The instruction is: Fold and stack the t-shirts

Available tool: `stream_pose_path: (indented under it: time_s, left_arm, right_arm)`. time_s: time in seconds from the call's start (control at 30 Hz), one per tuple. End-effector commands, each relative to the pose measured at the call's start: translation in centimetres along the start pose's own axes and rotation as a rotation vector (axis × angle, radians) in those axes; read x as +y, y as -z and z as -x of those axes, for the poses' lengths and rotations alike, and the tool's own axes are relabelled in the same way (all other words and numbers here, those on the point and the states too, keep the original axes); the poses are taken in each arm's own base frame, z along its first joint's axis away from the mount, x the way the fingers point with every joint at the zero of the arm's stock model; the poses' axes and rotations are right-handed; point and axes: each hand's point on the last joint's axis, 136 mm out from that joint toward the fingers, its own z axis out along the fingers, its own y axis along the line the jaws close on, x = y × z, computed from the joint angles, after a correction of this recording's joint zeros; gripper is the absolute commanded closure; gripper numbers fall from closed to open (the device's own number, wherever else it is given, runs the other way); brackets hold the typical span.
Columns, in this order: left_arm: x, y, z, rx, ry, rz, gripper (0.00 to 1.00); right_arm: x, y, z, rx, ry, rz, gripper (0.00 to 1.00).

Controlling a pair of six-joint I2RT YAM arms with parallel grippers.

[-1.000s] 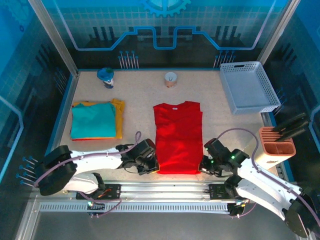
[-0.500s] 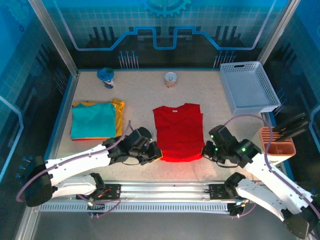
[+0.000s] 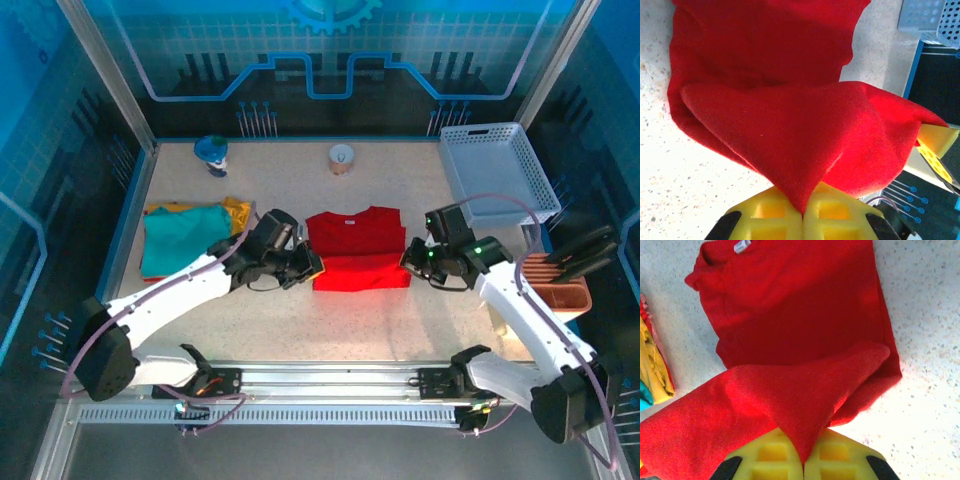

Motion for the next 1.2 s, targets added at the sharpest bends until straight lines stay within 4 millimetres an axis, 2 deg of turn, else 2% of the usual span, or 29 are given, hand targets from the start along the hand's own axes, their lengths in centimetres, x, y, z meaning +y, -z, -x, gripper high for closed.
stream_pose_path:
  time_s: [0.0, 0.17, 0.33, 0.63, 1.0, 1.1, 1.17]
  left_arm:
    - [-1.1, 0.3, 1.2, 0.025, -0.031, -0.020, 1.00]
    - [-2.0, -0.5, 3.4, 0.031, -0.030, -0.030, 1.00]
    - [-2.1, -1.4, 5.8, 0.032, -0.017, -0.025, 1.00]
    - [-0.5, -2.7, 9.7, -0.006, 0.020, 0.024, 1.00]
    - [1.1, -5.0, 13.1, -0.004, 0.076, 0.042, 1.00]
    - [1.4, -5.9, 13.9, 0.008, 0.089, 0.037, 0.95]
    - [1.8, -6.6, 14.7, 0.001, 0.088, 0.036, 0.87]
  right_arm:
    - [2.1, 0.2, 2.0, -0.009, 0.048, 0.074, 1.00]
    - [3.3, -0.4, 4.2, -0.009, 0.059, 0.082, 1.00]
    - [4.0, -1.1, 6.4, -0.011, 0.066, 0.084, 1.00]
    - [4.5, -3.8, 10.5, 0.017, 0.065, 0.088, 1.00]
    - [4.2, -6.9, 13.5, 0.032, 0.043, 0.075, 1.00]
    - [4.2, -8.1, 14.0, 0.050, 0.036, 0.075, 1.00]
    - [3.9, -9.1, 14.8, 0.042, 0.035, 0.066, 0.92]
